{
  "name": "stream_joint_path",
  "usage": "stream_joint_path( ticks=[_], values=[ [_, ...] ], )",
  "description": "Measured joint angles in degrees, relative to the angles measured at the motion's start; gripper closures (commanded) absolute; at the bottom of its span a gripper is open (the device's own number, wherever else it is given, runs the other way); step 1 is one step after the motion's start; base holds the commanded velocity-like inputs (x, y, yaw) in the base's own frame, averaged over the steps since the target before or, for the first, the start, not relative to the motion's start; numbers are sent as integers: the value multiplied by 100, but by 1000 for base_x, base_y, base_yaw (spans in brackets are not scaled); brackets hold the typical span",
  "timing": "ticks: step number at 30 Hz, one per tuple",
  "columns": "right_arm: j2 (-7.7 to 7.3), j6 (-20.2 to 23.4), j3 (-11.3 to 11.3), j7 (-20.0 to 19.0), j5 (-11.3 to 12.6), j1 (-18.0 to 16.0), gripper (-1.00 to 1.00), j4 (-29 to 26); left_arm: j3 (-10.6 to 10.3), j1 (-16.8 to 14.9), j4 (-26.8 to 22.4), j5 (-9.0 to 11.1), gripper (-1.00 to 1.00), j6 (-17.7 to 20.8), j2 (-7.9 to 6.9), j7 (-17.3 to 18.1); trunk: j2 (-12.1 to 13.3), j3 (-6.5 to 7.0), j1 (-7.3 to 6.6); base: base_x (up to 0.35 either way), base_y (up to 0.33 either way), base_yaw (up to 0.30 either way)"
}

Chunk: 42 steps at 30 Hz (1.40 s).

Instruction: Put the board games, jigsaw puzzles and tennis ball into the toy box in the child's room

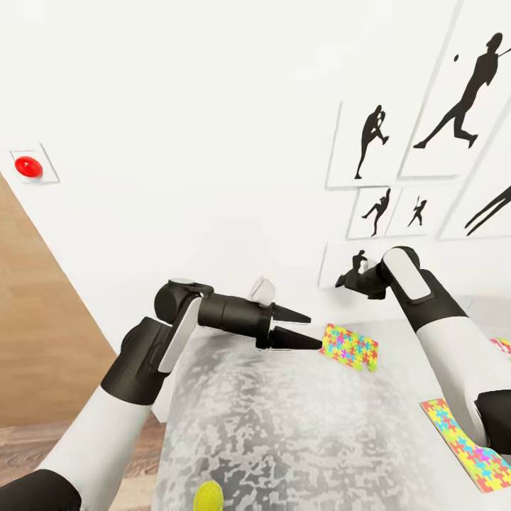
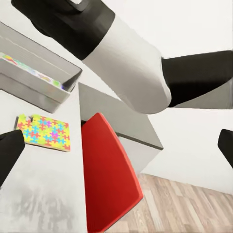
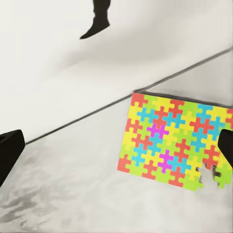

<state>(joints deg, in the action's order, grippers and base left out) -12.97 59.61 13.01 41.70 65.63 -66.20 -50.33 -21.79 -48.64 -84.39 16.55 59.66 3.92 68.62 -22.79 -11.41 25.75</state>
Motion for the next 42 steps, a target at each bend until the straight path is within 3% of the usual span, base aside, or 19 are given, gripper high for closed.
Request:
stream_joint_path(
  ticks=[5,16,20,24,28,42],
  values=[
    [-12,-248,30,-21,-51,0,-100,2,-16,-85,0,-16,-100,0,159,0,0,-47,0,0,0,0],
    [-25,-459,133,-26,-71,0,-100,-5,-26,-100,0,-40,-100,0,130,-8,0,-151,0,0,0,0],
    [-31,-639,367,-25,-127,0,-100,-5,-26,-99,0,-42,-100,0,127,-8,0,-189,0,0,0,0],
    [-19,-889,749,-30,-439,1,-100,-5,-31,-99,0,-42,-100,0,125,-8,0,-227,0,0,0,0],
    [-14,-1020,871,-62,-677,1,-100,-5,-69,-96,1,-54,-100,0,129,-13,0,-265,0,0,0,0],
    [-78,-1182,931,-512,-784,1,-100,11,-365,-87,8,-71,-100,0,141,-48,0,-397,0,0,0,0]
  ],
)
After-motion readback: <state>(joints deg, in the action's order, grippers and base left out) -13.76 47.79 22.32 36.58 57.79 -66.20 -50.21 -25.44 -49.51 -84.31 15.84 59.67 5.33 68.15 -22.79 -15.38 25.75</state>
